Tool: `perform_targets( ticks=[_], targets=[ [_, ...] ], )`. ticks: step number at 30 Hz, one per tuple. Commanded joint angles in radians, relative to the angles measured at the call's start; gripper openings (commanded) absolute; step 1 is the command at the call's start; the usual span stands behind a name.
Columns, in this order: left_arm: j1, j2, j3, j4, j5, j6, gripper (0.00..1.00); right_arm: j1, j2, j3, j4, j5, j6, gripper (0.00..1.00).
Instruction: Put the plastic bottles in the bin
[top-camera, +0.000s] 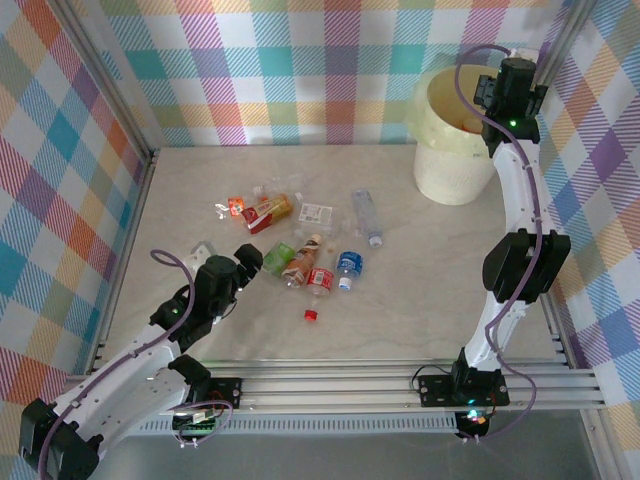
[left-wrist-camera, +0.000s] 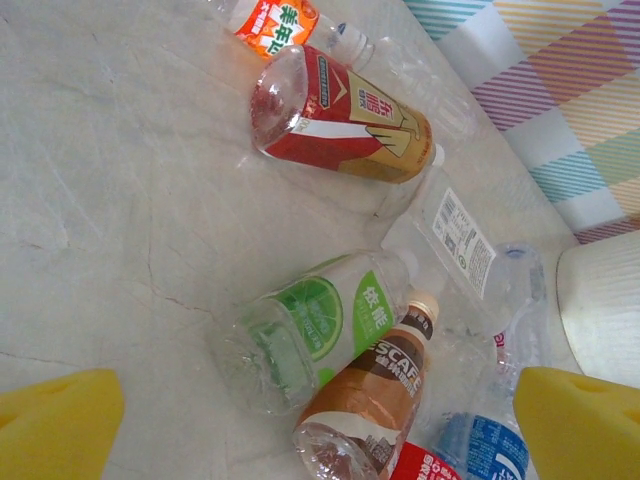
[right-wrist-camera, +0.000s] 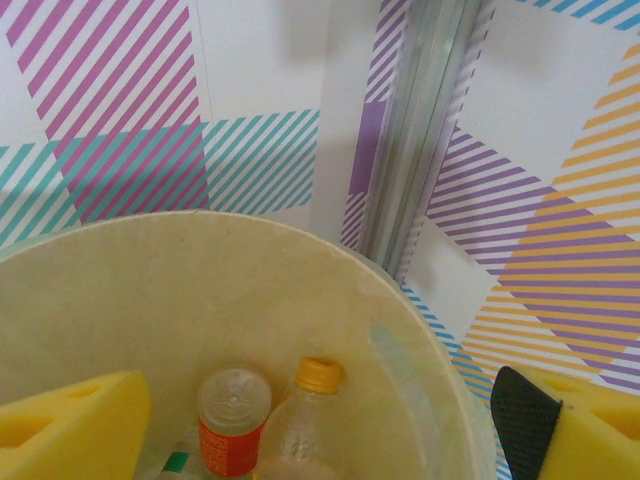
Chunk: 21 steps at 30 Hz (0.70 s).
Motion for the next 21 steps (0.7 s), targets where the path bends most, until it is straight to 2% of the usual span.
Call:
perform_targets(
  ticks=[1, 11, 21],
  targets=[
    [0.011, -0.003, -0.008, -0.018, -0.028, -0.012, 1.0, 0.006, -0.043, 0.038, -0.007, -0.006, 0.001, 0.9],
    [0.012, 0.047, -0.004, -0.007, -0.014, -0.024, 1.0, 0.008, -0.169, -0.048, -0.043, -0.244, 0.089, 0.93],
    [0.015, 0.119, 0.019, 0.001, 0.02, -0.02, 1.0, 0.026, -0.453, -0.453, 0.108, -0.63, 0.291, 1.0]
  ],
)
